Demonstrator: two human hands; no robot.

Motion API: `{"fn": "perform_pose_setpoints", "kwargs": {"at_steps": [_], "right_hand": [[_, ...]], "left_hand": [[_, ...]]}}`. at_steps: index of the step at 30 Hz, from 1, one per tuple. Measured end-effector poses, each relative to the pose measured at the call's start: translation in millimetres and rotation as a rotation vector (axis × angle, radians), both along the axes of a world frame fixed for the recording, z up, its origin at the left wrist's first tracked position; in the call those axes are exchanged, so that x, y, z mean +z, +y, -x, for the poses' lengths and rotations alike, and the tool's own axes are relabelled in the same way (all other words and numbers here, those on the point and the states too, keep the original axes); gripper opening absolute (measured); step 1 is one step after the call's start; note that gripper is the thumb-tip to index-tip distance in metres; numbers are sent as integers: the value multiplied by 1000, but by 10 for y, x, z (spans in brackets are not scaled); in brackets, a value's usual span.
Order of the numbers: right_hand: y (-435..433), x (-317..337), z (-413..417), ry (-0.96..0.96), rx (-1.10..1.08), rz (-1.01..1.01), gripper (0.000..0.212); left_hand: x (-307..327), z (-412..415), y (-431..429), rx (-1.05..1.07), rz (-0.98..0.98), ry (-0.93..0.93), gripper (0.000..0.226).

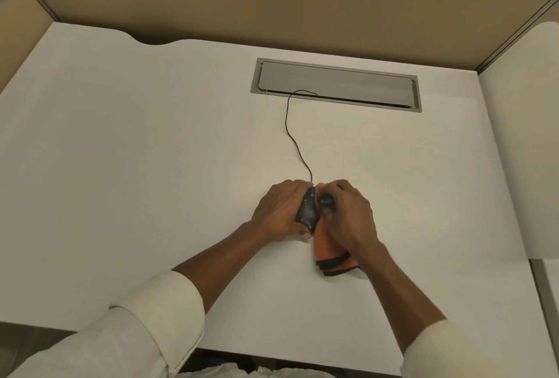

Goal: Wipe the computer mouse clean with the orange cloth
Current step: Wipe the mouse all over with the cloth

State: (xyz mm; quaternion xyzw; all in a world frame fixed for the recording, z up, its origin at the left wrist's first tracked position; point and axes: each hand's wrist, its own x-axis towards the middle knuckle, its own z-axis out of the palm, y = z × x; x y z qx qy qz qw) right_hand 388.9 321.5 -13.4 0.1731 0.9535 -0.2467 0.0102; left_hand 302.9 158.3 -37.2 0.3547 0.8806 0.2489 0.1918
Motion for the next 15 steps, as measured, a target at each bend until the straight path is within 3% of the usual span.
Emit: {"fn": "perform_pose_setpoints", "kwargs": {"at_steps": [9,15], "right_hand": [[103,-45,220,8,-4,30,17],[-180,-33,-342,51,25,-34,43]], "left_hand": [[-5,-3,4,-2,30,-5,88],[18,-10,-16,-9,-5,-20,90]]}}
